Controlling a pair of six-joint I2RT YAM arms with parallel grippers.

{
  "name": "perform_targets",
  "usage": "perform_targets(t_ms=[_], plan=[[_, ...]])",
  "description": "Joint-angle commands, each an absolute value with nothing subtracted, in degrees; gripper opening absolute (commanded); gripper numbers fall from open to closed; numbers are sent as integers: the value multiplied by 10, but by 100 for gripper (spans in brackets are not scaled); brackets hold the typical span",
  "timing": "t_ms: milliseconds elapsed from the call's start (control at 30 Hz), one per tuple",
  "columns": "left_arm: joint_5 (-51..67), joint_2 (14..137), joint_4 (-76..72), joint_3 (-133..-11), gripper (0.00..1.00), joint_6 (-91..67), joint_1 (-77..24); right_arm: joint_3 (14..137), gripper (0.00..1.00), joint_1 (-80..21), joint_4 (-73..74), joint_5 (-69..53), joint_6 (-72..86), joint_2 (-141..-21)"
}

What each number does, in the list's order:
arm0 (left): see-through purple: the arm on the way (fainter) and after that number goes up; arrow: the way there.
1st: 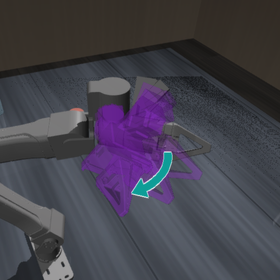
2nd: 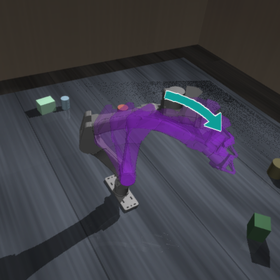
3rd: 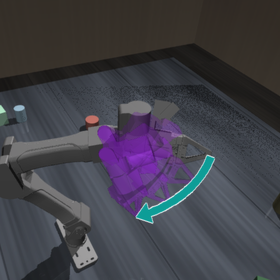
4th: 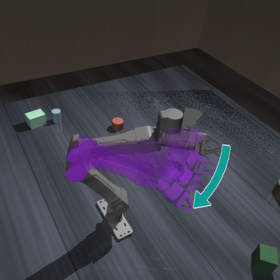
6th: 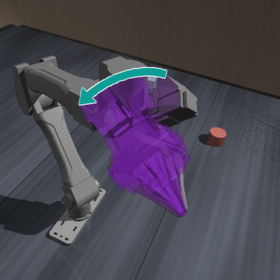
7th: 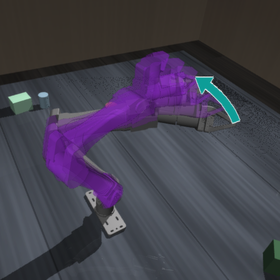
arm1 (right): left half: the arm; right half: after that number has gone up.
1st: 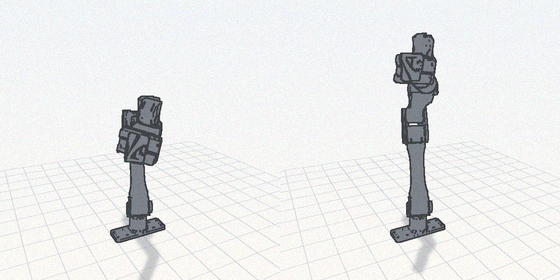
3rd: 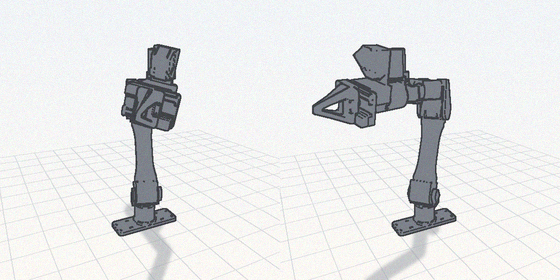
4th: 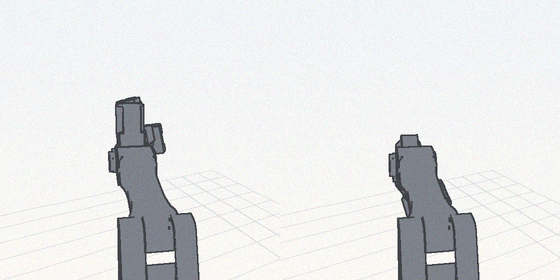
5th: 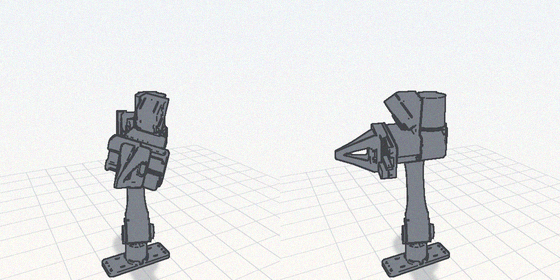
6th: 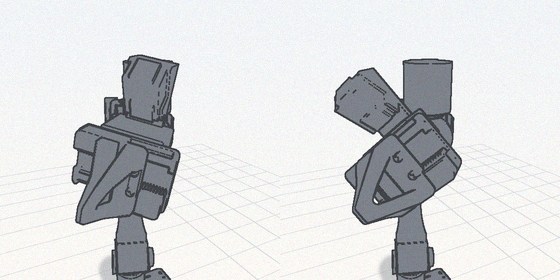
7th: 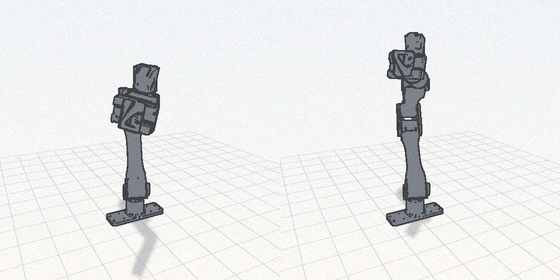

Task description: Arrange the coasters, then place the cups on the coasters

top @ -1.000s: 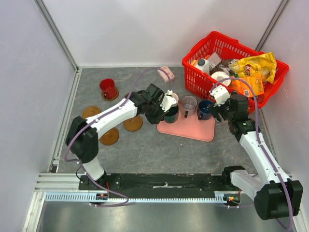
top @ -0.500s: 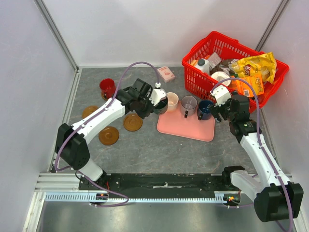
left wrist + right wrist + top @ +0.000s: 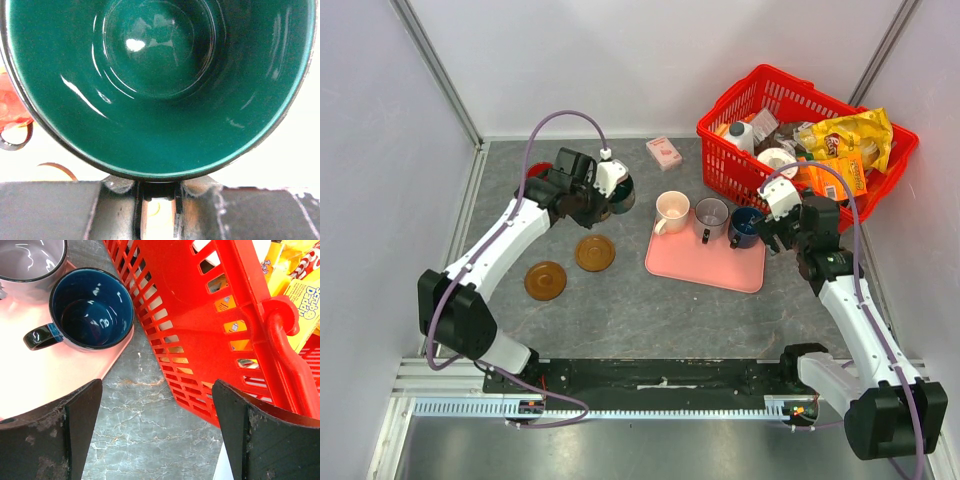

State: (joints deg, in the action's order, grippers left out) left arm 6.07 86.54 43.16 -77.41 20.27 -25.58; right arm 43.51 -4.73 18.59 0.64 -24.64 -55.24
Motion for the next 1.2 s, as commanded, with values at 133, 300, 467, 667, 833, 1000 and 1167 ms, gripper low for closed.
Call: perform_targets(t_ms=[133, 300, 467, 667, 833, 1000, 1167], plan=[[61, 833, 386, -805, 2, 186, -226, 439, 98, -36, 186, -22, -240, -541], [39, 837, 379, -816, 2, 179, -220, 441, 98, -27, 193, -27, -238, -546], [36, 845, 374, -817, 2, 171, -216, 444, 98, -19, 201, -39, -239, -547], [25, 861, 370, -819, 2, 175, -217, 446, 98, -7, 207, -54, -237, -546], [18, 876, 370, -820, 2, 178, -217, 446, 98, -4, 210, -68, -237, -540], [12, 890, 357, -808, 2, 182, -217, 446, 98, 18, 213, -69, -238, -541], [25, 885, 352, -794, 2, 178, -217, 446, 98, 19, 214, -76, -240, -542]])
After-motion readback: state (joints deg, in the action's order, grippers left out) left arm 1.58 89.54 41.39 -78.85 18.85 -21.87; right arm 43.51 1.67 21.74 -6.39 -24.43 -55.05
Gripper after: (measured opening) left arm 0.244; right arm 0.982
